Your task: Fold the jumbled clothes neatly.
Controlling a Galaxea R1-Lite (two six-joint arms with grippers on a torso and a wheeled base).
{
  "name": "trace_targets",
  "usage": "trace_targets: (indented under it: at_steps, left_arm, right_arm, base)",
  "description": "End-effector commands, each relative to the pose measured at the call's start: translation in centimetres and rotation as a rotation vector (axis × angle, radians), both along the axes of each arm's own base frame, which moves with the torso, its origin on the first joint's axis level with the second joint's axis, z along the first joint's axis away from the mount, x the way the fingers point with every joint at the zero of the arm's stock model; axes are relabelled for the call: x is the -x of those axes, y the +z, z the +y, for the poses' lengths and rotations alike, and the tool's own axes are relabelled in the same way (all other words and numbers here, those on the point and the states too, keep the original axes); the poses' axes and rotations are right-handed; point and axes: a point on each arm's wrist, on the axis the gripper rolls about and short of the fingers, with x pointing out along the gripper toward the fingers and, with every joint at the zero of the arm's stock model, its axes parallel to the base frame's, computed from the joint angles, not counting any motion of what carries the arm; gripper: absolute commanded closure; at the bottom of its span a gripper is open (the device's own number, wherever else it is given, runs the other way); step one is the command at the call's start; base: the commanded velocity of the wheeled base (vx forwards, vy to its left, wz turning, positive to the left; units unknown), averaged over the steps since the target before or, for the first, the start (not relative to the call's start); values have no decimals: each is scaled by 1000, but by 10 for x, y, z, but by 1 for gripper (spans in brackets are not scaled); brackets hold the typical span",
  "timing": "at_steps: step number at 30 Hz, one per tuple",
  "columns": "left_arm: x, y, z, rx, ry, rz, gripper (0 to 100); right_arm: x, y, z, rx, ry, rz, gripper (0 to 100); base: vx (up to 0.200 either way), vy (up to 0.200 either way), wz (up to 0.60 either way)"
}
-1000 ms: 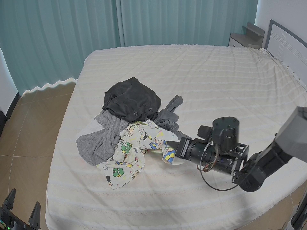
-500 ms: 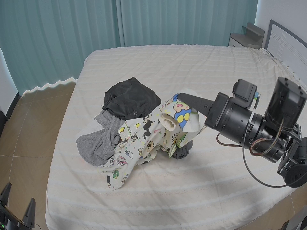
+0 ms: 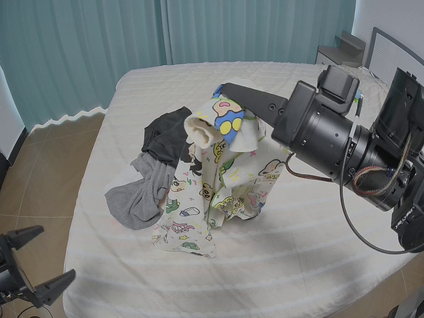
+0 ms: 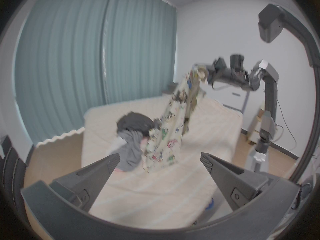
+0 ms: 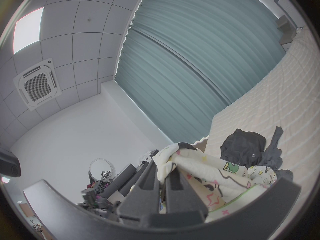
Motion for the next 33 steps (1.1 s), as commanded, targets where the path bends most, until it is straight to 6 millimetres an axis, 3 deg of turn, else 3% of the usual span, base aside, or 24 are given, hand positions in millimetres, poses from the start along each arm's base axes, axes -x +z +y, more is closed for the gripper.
trace_targets:
  at_steps: [1, 7, 16, 22, 30, 33]
  left_arm:
    - [-63, -55, -31, -184, -309, 472, 0]
    - [-80, -66, -52, -210, -409, 492, 0]
    - [-104, -81, -80, -187, -451, 538, 0]
    - [-120, -93, -103, -159, -295, 551, 0]
    - [-118, -83, -130, 35, -252, 599, 0]
    - [-131, -88, -141, 38, -196, 613, 0]
  right_arm:
    - [13, 12, 31, -12, 73, -34, 100]
    - [13, 26, 42, -56, 70, -63, 100]
    - [-4, 20, 72, -74, 6, -49, 100]
    - [0, 27, 66, -88, 5, -55, 100]
    - [3, 29, 57, -88, -1, -55, 100]
    - [5, 31, 54, -93, -1, -58, 100]
  base:
    - [0, 0, 0]
    - [0, 0, 0]
    - [0, 0, 0]
    - [0, 0, 0]
    - [0, 0, 0]
    - [0, 0, 0]
